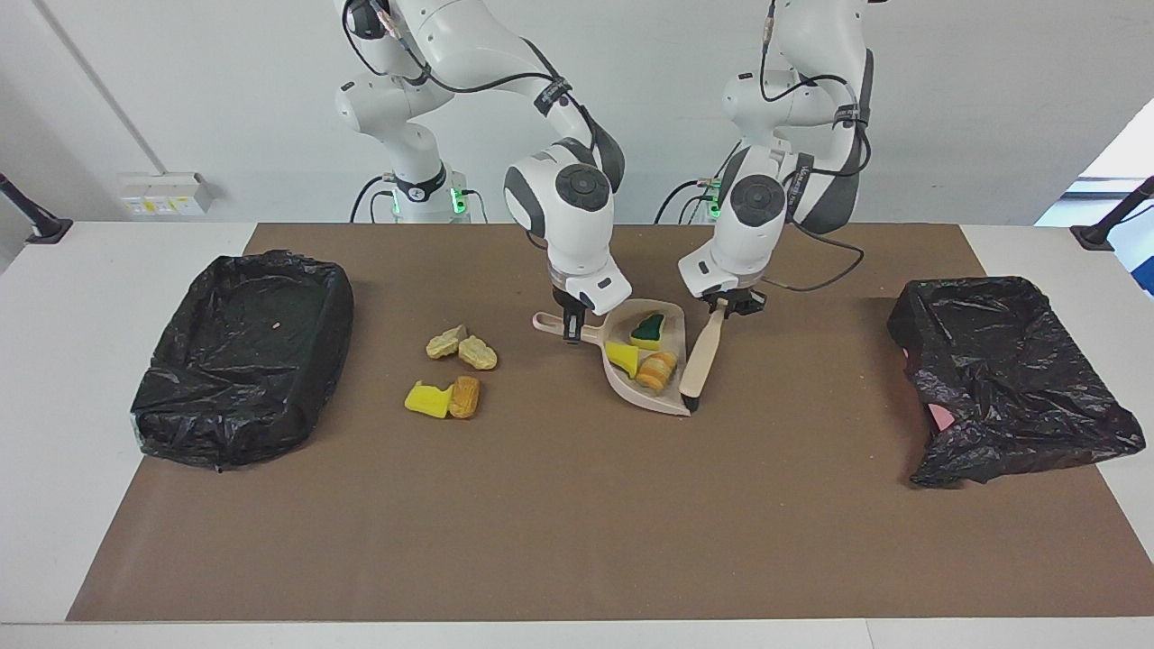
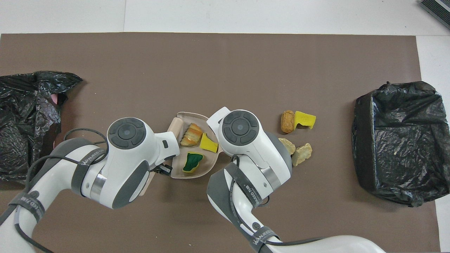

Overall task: Sweep and dump trash in bin
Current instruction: 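Sweep the trash pieces into the dustpan with the left gripper's brush, then carry the dustpan to the black bag with the right gripper, then tip the dustpan into the bag while the left gripper drops the brush, then bring the empty dustpan back to the table center with the right gripper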

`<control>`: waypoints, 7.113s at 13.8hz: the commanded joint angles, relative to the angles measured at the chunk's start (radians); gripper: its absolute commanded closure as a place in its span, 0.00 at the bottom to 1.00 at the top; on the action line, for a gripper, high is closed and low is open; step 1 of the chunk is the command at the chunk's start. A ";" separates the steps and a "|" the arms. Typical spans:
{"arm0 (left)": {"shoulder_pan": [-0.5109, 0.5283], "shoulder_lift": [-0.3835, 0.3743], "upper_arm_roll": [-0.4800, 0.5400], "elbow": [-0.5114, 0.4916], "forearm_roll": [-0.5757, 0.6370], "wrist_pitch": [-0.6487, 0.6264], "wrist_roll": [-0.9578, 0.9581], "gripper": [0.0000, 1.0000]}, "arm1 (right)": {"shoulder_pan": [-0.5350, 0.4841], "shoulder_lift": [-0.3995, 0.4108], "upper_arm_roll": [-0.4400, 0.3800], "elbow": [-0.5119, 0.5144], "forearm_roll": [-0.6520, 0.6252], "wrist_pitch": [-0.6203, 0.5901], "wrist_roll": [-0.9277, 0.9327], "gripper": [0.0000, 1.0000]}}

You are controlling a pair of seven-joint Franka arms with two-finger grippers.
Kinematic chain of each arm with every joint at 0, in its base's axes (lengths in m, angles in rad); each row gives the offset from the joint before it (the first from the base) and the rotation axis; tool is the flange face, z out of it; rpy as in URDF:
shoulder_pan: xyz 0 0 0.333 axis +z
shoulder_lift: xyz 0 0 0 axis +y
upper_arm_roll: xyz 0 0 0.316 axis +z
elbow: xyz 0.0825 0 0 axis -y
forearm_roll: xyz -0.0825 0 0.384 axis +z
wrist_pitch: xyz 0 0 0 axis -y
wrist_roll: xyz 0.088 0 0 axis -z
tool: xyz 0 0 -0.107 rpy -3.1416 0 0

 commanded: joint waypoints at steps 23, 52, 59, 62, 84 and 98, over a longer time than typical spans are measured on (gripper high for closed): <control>-0.521 -0.332 0.012 -0.407 -0.220 0.198 -0.859 1.00 | -0.850 -0.469 -0.027 0.006 -0.038 -0.444 -0.631 1.00; 0.106 -0.202 0.023 0.411 -0.143 -0.346 -0.155 0.00 | -0.834 -0.480 -0.010 -0.166 -0.819 -0.235 -0.791 1.00; 0.151 -0.109 0.023 0.527 -0.125 -0.312 -0.054 0.00 | -0.742 -0.453 -0.010 -0.170 -0.989 -0.241 -0.705 1.00; 0.151 -0.099 0.023 0.582 -0.055 -0.369 -0.047 0.00 | -0.716 -0.427 -0.010 -0.131 -1.037 -0.322 -0.685 1.00; -0.057 -0.132 0.356 0.683 -0.078 -0.599 -0.008 0.00 | -0.498 -0.332 0.243 0.081 -0.152 -0.533 0.877 1.00; 0.014 -0.132 0.357 0.683 -0.075 -0.599 -0.015 0.00 | -0.144 0.207 0.241 0.305 -0.162 0.065 1.658 1.00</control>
